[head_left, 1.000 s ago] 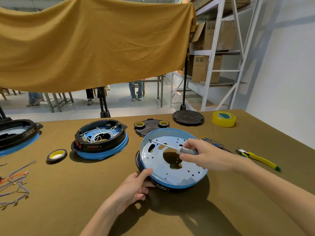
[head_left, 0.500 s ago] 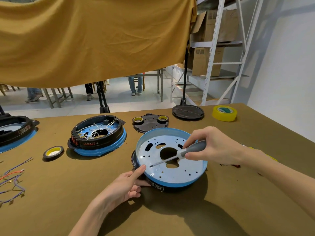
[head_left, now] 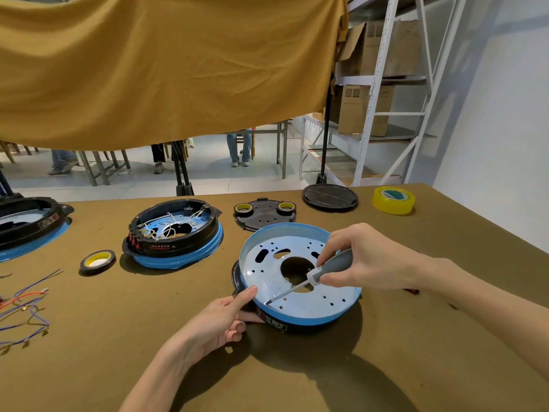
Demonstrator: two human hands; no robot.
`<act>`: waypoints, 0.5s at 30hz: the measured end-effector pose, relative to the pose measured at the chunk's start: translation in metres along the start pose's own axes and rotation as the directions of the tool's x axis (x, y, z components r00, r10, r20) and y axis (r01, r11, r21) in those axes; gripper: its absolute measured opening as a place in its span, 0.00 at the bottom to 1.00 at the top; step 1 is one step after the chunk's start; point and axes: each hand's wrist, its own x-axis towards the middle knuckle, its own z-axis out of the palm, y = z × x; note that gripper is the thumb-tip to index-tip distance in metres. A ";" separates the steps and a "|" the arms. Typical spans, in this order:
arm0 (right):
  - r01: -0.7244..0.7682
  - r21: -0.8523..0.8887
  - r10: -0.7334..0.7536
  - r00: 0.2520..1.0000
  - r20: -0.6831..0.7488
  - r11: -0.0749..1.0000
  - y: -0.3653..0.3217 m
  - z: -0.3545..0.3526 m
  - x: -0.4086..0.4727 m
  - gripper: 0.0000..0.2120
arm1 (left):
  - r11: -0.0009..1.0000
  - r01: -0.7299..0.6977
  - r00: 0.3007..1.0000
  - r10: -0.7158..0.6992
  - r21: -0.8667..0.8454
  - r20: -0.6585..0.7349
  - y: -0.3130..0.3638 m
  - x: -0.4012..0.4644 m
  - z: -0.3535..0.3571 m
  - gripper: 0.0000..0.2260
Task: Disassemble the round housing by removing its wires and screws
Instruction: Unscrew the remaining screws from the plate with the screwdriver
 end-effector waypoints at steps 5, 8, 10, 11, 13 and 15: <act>-0.022 -0.121 0.030 0.998 0.062 0.992 -0.018 -0.008 0.008 0.09 | 1.000 -0.006 1.000 0.006 0.003 0.000 0.001 -0.003 0.002 0.39; -0.029 -0.221 0.055 0.992 0.113 0.975 -0.039 -0.013 0.023 0.10 | 1.000 -0.011 1.000 0.011 0.015 0.015 0.001 -0.005 0.003 0.39; -0.016 -0.292 0.059 0.989 0.138 0.956 -0.055 -0.014 0.036 0.12 | 1.000 -0.006 1.000 0.006 0.020 0.027 0.001 -0.006 0.002 0.38; -0.009 -0.332 0.057 0.989 0.134 0.943 -0.063 -0.012 0.043 0.14 | 1.000 -0.001 1.000 0.001 0.018 0.025 0.001 -0.007 0.002 0.38; -0.002 -0.384 0.038 0.995 0.088 0.923 -0.078 -0.007 0.056 0.17 | 1.000 0.006 1.000 -0.006 0.006 0.024 0.001 -0.006 0.001 0.38; 0.021 -0.451 -0.011 1.000 0.024 0.892 -0.092 0.002 0.066 0.18 | 1.000 0.012 1.000 -0.012 -0.004 0.025 0.001 -0.006 0.002 0.38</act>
